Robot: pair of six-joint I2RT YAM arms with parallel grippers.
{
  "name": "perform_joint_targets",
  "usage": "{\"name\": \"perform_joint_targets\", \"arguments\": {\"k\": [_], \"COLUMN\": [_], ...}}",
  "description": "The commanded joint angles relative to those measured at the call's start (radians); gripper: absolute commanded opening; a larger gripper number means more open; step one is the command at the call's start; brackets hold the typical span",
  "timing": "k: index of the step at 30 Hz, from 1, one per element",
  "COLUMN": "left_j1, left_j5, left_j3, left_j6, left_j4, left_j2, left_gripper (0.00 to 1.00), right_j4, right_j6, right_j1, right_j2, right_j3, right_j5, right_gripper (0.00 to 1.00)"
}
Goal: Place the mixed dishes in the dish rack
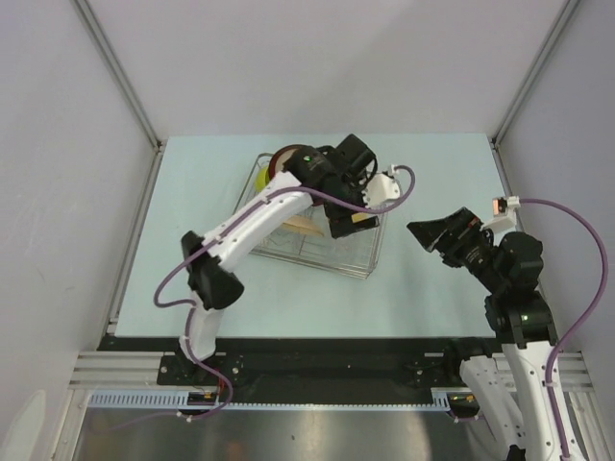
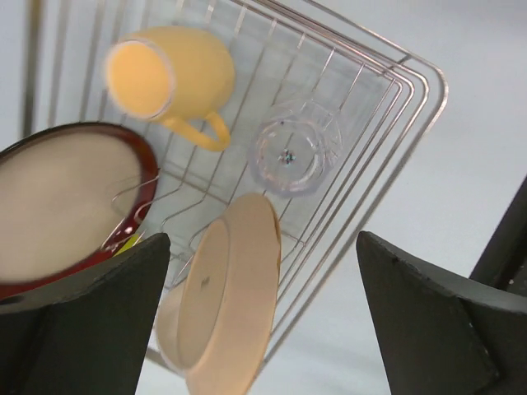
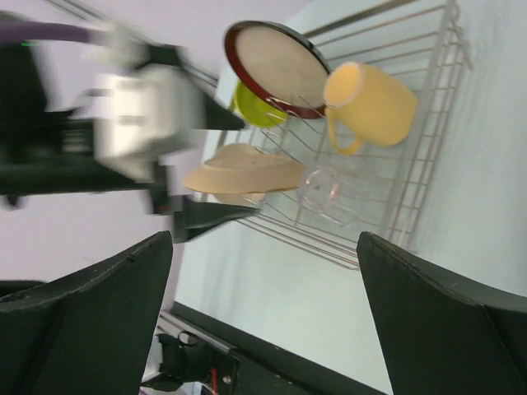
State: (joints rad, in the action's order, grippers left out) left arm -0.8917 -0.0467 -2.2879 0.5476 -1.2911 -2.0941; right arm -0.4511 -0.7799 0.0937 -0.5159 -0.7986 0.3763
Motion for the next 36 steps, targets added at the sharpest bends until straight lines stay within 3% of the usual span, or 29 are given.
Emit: {"name": "perform_joint_targets", "arguments": {"k": [1, 5, 10, 14, 18, 23, 27, 32, 36], "left_j1": [0.040, 0.172, 0.404, 0.461, 0.549, 0.698, 0.803, 0.812, 0.820], "left_j5": [-0.014, -0.088, -0.202, -0.179, -0.188, -0.251, -0.341, -0.346, -0.346], "left_j3": [-0.035, 0.103, 0.280, 0.581, 0.807, 1.023, 1.039, 1.038, 1.044], "left_j6": [-0.070, -0.138, -0.215, -0.213, -0.198, -0.184, -0.190, -0.190, -0.179], "left_j4": [-0.033, 0.012, 0.084, 0.192, 0.317, 0.435, 0.455, 0.464, 0.457], "left_j2": [0.239, 0.400, 0.584, 0.770, 0.931, 0.948, 0.918, 0.927, 0.944], "left_gripper": [1.00, 1.00, 1.00, 1.00, 1.00, 1.00, 1.00, 1.00, 1.00], "right_j4": [-0.032, -0.080, -0.118, -0.181, -0.204, -0.195, -0.166, -0.045, 0.020], "right_j6": [0.082, 0.136, 0.179, 0.195, 0.188, 0.203, 0.206, 0.203, 0.215], "right_j1": [0.020, 0.121, 0.455, 0.613, 0.699, 0.729, 0.729, 0.710, 0.698], "right_j2": [-0.048, -0.121, -0.217, -0.351, -0.446, -0.518, -0.584, -0.708, -0.759], "right_j3": [-0.002, -0.040, -0.117, -0.178, -0.172, -0.174, -0.169, -0.142, -0.139], "right_j5": [-0.055, -0.177, -0.503, -0.600, -0.600, -0.527, -0.423, -0.291, -0.292], "right_gripper": [1.00, 1.00, 1.00, 1.00, 1.00, 1.00, 1.00, 1.00, 1.00]}}
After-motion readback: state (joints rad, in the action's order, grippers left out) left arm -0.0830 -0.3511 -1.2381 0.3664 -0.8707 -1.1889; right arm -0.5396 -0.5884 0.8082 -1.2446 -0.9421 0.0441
